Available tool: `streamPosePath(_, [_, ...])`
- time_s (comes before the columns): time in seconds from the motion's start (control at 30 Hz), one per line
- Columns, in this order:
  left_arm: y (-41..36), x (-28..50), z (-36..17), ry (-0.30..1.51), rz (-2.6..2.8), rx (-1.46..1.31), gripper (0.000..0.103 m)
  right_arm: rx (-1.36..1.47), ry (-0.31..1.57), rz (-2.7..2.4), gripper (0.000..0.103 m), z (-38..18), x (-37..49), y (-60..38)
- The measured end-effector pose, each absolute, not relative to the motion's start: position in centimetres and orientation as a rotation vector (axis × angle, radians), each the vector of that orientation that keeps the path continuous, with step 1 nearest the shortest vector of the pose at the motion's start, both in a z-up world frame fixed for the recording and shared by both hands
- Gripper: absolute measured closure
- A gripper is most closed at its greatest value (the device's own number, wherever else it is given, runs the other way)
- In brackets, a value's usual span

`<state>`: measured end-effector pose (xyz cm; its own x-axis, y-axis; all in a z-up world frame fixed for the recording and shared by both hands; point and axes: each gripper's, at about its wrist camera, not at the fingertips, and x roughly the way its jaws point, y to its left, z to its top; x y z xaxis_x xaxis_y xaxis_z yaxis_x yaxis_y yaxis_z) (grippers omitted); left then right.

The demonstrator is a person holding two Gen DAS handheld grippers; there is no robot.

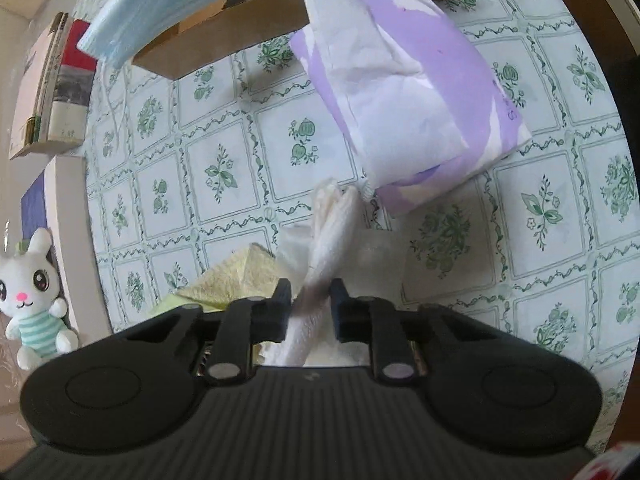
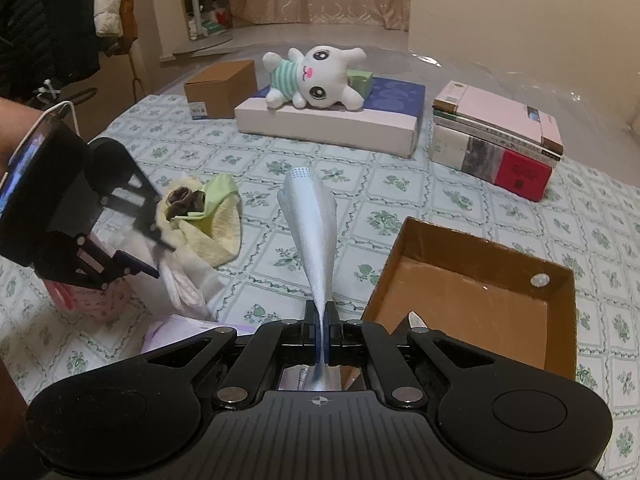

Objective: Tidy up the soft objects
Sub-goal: 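Carry the white cloth and blue mask over the cardboard tray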

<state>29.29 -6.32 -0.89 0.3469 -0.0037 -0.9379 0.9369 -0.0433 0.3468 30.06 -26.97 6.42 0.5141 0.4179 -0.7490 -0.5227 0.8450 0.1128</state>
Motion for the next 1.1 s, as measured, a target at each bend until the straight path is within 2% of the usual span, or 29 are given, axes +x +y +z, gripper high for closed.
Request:
streamPosePath(0.1, [-5.9,29.5,0.8,0.917,-0.924,1.325,0.096,-0.124,0.847,0.55,0.102,7.1,29.3,-27.4])
streamPosePath(0.4, [-4.9,29.4,10.2,0.836,-0.746,0.94,0.096,-0.054,0.772,0.473,0.102,11.4,26.1,-29.8])
streamPosePath(0.57, [-6.4,27.3,13.1,0.82,-0.696,0.701,0.096,-0.01,0.747,0.422,0.101,13.5,24.0,-32.0])
streamPosePath(0.8, [-10.4,23.6,14.5,0.818,-0.732,0.361,0.097,0.008,0.737,0.336,0.101,15.2,20.7,-35.8])
streamPosePath(1.1, [-14.8,21.8,12.9,0.837,-0.715,0.118,0.097,0.085,0.757,0.252,0.101,14.1,18.4,-40.5])
